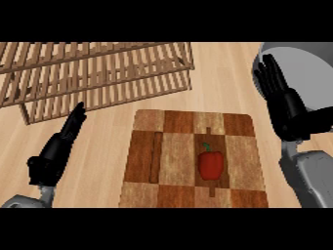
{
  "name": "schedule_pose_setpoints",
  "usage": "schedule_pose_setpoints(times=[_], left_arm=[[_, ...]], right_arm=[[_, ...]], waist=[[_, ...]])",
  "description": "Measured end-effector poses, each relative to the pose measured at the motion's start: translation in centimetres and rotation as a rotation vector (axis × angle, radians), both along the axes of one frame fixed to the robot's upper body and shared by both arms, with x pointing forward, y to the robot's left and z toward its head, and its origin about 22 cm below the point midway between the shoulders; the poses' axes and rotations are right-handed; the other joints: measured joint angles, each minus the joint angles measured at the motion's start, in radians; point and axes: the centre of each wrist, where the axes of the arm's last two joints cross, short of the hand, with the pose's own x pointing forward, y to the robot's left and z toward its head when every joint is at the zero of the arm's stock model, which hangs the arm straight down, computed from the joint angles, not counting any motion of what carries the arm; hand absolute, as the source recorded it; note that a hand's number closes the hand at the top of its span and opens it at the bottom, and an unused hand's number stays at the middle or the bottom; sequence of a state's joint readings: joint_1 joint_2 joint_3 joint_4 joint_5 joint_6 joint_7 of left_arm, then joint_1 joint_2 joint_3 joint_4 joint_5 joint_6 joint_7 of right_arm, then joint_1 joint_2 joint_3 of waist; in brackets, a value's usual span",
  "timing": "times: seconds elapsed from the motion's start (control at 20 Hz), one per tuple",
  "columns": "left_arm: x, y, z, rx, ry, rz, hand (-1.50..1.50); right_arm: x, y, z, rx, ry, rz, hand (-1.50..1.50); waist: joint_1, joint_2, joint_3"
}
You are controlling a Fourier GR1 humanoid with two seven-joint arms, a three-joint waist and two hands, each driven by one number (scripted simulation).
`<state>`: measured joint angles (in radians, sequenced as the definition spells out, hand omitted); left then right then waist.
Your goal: Pick the bell pepper from the cutting board and place it in the pot
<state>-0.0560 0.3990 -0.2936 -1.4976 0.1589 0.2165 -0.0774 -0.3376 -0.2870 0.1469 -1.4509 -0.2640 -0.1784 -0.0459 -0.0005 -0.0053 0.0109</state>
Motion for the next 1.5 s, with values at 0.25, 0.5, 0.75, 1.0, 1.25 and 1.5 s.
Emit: schedule_pose_setpoints(times=[0.25,0.5,0.75,1.0,1.25,1.5], left_arm=[[1.9,0.9,3.5,-0.047,-0.061,0.104,0.0],[2.3,1.6,4.8,-0.124,-0.047,0.178,0.0],[2.4,2.2,6.2,-0.162,-0.015,0.227,0.0],[2.4,2.4,6.1,-0.176,-0.009,0.242,0.0],[2.3,2.8,6.2,-0.171,-0.004,0.256,0.0],[2.4,2.7,6.7,-0.175,0.005,0.256,0.0]], right_arm=[[1.1,-2.5,0.7,-0.08,-0.054,0.037,1.5],[1.2,-5.6,-0.4,-0.421,-0.116,-0.006,-1.5],[-0.2,-6.7,-3.0,-0.413,-0.226,0.023,-1.5],[-0.3,-6.4,0.0,-0.454,-0.28,0.122,-1.5],[-0.8,-5.9,3.7,-0.612,-0.172,0.28,-1.5],[-1.6,-2.9,6.0,-0.835,-0.03,0.438,-1.5]], waist=[[0.007,0.004,-0.007],[0.017,0.007,-0.015],[0.008,0.008,-0.014],[0.003,0.003,-0.012],[-0.001,0.0,-0.014],[-0.001,0.0,-0.017]])
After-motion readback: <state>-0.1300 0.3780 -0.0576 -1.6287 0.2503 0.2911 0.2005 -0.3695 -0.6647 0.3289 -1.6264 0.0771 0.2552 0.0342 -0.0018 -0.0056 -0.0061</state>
